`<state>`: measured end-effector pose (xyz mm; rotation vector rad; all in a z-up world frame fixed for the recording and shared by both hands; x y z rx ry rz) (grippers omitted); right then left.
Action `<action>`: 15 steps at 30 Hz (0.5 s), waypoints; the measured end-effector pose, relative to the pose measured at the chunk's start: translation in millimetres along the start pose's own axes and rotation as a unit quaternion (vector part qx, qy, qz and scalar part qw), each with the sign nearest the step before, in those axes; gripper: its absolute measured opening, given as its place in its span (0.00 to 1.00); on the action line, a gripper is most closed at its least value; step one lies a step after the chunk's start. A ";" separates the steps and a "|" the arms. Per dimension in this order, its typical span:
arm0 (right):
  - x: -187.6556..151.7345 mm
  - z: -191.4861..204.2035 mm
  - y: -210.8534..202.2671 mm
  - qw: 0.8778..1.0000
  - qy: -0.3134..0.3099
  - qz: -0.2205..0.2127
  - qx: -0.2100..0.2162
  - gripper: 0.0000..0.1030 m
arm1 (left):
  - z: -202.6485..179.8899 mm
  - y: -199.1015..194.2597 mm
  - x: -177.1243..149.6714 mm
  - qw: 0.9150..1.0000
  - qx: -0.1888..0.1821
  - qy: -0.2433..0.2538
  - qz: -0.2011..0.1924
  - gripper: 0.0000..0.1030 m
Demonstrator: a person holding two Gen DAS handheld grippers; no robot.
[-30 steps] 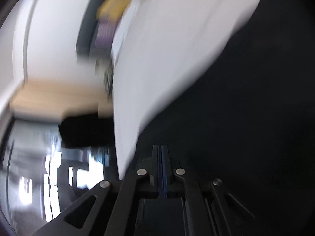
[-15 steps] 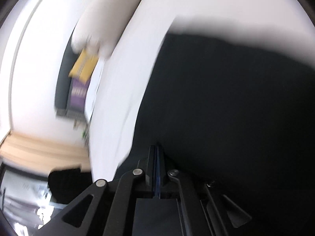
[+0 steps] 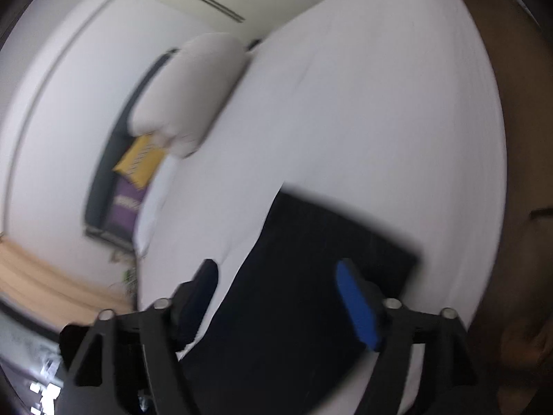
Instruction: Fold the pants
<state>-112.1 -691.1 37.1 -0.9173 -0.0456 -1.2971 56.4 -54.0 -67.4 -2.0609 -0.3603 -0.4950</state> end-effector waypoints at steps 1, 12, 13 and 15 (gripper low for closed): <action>-13.0 -9.3 -9.5 1.000 0.009 -0.005 0.009 0.72 | -6.8 2.2 -1.4 1.000 -0.009 0.003 0.006 0.14; -48.2 -92.5 -32.7 0.990 0.132 -0.026 0.052 0.61 | 0.9 47.2 -31.2 0.996 -0.021 -0.026 0.079 0.14; -49.4 -91.3 -23.1 0.990 0.134 -0.022 0.045 0.58 | 0.8 47.4 -32.2 0.996 -0.018 -0.026 0.079 0.14; -46.5 -95.9 -14.5 0.989 0.140 -0.019 0.047 0.57 | 1.8 49.1 -36.0 0.997 -0.013 -0.022 0.076 0.14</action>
Point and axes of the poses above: each gripper's, at about its wrist camera, not at the fingertips, and y roughly the way its jaws point, z to its left, x to its top, the point moved 1 cm from there along y, roughly the way its jaws point, and after that the axes turned 11 degrees about -y, right-handed, at the moved point
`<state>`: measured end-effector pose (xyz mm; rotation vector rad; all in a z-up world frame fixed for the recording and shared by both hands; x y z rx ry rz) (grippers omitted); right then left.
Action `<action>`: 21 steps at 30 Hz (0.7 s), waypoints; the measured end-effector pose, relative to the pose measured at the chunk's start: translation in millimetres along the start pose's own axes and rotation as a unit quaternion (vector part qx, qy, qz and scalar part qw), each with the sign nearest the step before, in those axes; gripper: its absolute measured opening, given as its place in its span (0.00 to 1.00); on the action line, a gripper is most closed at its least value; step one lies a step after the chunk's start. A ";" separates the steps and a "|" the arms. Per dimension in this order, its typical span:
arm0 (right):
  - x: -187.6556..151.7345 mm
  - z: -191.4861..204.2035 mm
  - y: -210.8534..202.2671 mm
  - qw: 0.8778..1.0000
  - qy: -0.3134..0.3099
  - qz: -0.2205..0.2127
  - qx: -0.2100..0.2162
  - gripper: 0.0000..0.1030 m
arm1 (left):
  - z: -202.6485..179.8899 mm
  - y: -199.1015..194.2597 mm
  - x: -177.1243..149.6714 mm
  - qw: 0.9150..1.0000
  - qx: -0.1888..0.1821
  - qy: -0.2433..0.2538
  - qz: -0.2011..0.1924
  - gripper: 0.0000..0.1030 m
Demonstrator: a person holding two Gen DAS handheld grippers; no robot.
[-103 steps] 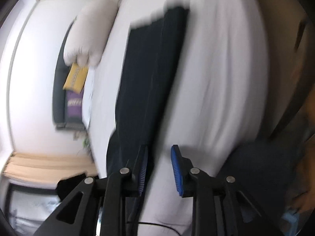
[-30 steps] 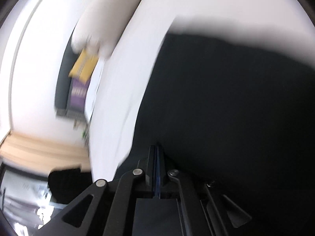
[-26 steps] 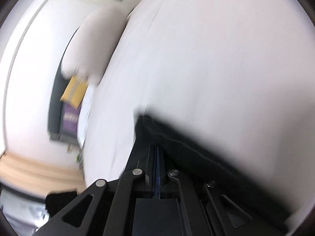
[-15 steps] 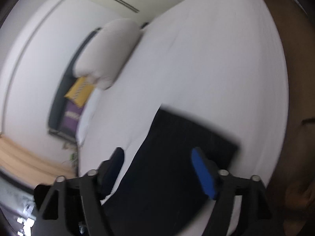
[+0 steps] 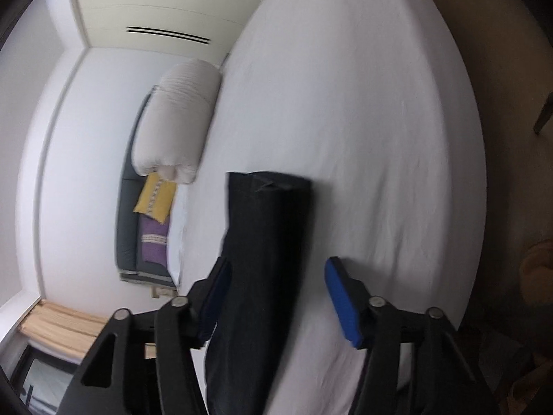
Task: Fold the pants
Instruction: 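Grasp the black jeans leg hems with the right gripper and lift them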
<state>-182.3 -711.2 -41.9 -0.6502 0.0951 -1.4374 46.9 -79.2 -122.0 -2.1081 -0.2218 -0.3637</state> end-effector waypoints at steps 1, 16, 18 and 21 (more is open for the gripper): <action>2.9 -0.8 3.6 1.000 0.002 -0.001 0.001 0.57 | -1.3 1.2 -0.3 1.000 0.002 0.001 0.000 0.14; 27.3 -12.3 31.8 0.999 0.017 0.006 0.030 0.36 | 6.4 3.9 5.3 1.000 -0.005 -0.010 0.004 0.13; 29.3 -14.5 38.5 0.999 0.015 0.013 0.027 0.21 | 6.9 4.1 5.5 1.000 -0.007 -0.012 0.004 0.13; 30.4 -22.3 45.4 0.999 0.026 0.016 0.021 0.07 | 8.2 3.7 6.3 1.000 -0.014 -0.021 0.006 0.13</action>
Point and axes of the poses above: each gripper's, at about its wrist camera, not at the fingertips, and y roughly the way its jaws point, z to its left, x to its top, the point moved 1 cm from there along y, roughly the way its jaws point, and after that the axes turned 11 degrees about -y, right-handed, at the moved point
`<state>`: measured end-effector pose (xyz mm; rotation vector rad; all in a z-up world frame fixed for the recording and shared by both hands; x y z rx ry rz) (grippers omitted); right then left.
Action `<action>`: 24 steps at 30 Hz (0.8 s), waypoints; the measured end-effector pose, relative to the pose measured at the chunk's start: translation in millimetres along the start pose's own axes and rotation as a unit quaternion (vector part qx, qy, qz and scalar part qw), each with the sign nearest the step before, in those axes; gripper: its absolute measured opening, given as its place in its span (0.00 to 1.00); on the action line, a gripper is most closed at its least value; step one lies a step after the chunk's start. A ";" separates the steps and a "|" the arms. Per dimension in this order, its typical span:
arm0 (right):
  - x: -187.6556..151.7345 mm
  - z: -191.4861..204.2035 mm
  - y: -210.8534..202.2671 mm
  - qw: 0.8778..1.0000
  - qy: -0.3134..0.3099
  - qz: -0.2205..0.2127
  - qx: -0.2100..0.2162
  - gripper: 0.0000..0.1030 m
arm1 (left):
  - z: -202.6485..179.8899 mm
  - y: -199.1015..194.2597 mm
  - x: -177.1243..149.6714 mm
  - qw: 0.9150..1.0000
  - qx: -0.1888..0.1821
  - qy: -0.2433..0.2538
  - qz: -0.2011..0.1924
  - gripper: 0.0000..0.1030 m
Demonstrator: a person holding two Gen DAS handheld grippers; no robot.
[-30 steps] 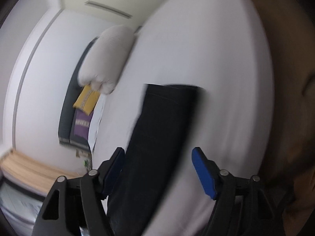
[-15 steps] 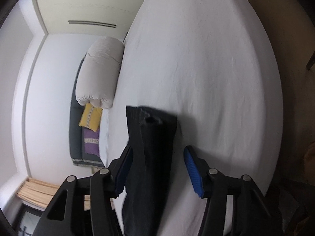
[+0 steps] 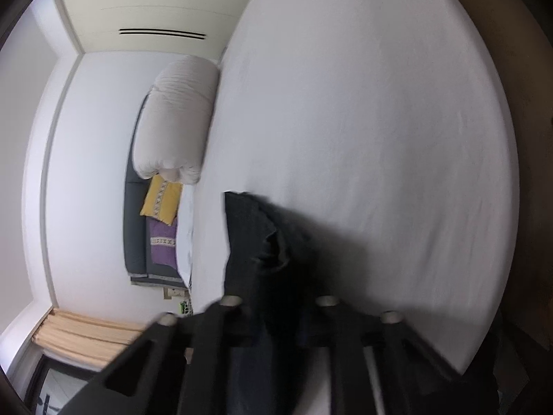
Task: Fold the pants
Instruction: 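Grasp the black jeans leg hems with the right gripper and lift them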
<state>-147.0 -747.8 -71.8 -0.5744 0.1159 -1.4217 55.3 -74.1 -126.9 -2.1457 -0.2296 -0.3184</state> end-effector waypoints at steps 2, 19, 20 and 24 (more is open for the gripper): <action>-1.8 7.4 -1.7 1.000 -0.024 -0.005 -0.017 0.07 | 3.2 -0.7 1.5 1.000 -0.006 -0.007 0.001 0.13; -111.8 193.7 28.4 0.875 -0.455 0.059 -0.156 0.07 | 11.6 -1.0 3.4 1.000 -0.020 -0.020 0.001 0.14; -141.3 208.6 35.3 0.837 -0.516 0.073 -0.167 0.07 | 12.1 -2.0 4.5 1.000 -0.021 -0.023 0.002 0.14; -265.1 216.8 73.4 0.669 -0.702 0.137 -0.203 0.07 | 11.8 -7.0 10.8 0.999 -0.026 -0.039 0.005 0.14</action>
Point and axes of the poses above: each gripper's, at about its wrist camera, not at the fingertips, and y roughly the way its jaws point, z to its left, x to its top, the point moved 1 cm from there along y, roughly the way its jaws point, and after that the axes turned 11 degrees about -y, right-handed, at the moved point
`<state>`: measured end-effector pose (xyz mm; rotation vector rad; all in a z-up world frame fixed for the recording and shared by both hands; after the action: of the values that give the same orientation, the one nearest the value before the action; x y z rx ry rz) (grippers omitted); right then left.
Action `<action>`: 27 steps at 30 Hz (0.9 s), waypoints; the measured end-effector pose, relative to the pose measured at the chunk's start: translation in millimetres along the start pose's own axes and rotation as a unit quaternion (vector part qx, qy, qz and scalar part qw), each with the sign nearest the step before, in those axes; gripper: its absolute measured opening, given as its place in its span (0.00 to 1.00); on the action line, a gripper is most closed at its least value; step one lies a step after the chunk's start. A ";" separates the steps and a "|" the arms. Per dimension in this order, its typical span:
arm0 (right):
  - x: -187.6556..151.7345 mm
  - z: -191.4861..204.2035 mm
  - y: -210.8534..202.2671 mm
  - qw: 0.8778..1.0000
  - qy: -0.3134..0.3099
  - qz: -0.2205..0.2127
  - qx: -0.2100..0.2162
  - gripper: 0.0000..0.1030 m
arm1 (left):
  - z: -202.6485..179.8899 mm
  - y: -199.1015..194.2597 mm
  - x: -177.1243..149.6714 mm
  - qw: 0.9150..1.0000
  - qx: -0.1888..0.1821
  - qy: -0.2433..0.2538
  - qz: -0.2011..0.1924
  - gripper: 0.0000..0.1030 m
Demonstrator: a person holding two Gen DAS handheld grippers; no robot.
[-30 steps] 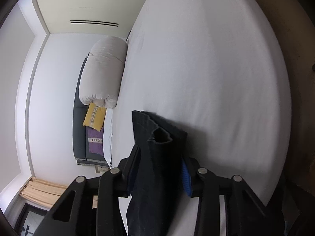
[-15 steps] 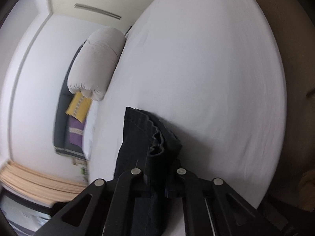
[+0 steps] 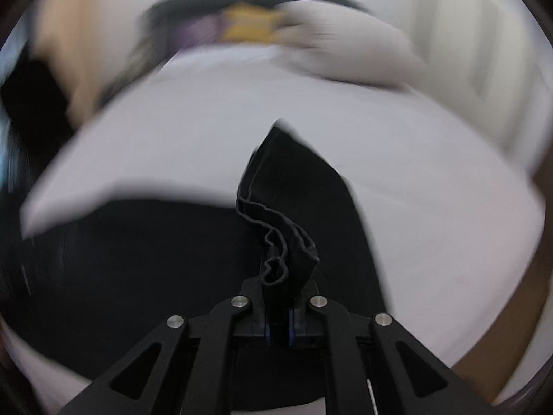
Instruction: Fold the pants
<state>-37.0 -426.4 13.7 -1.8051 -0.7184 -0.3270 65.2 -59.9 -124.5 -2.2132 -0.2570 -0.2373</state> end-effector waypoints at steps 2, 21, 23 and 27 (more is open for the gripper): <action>-5.5 32.5 18.5 0.998 -0.058 0.026 -0.031 0.07 | -2.1 -1.8 2.3 1.000 -0.010 -0.010 0.007 0.22; 32.7 158.9 -40.7 0.979 -0.186 -0.076 -0.025 0.07 | 6.4 -26.4 8.9 0.990 -0.111 -0.092 0.004 0.77; 32.7 175.7 -39.9 0.976 -0.202 -0.075 -0.016 0.07 | 13.3 -31.9 9.2 0.989 -0.114 -0.099 0.000 0.77; 33.0 187.1 -36.9 0.973 -0.220 -0.071 -0.011 0.07 | 16.3 -35.7 11.5 0.988 -0.118 -0.104 -0.004 0.77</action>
<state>-57.4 -235.0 -5.9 -1.8713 -1.1610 -0.0237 68.0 -24.4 -104.4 -2.4758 -0.3665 -0.0416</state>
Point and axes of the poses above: each gripper's, at about its wrist camera, not at the fingertips, and y roughly the way its jaws point, z to its left, x to its top, the point moved 1 cm from there along y, roughly the way its jaws point, and after that the axes turned 11 degrees about -y, right-handed, at the moved point
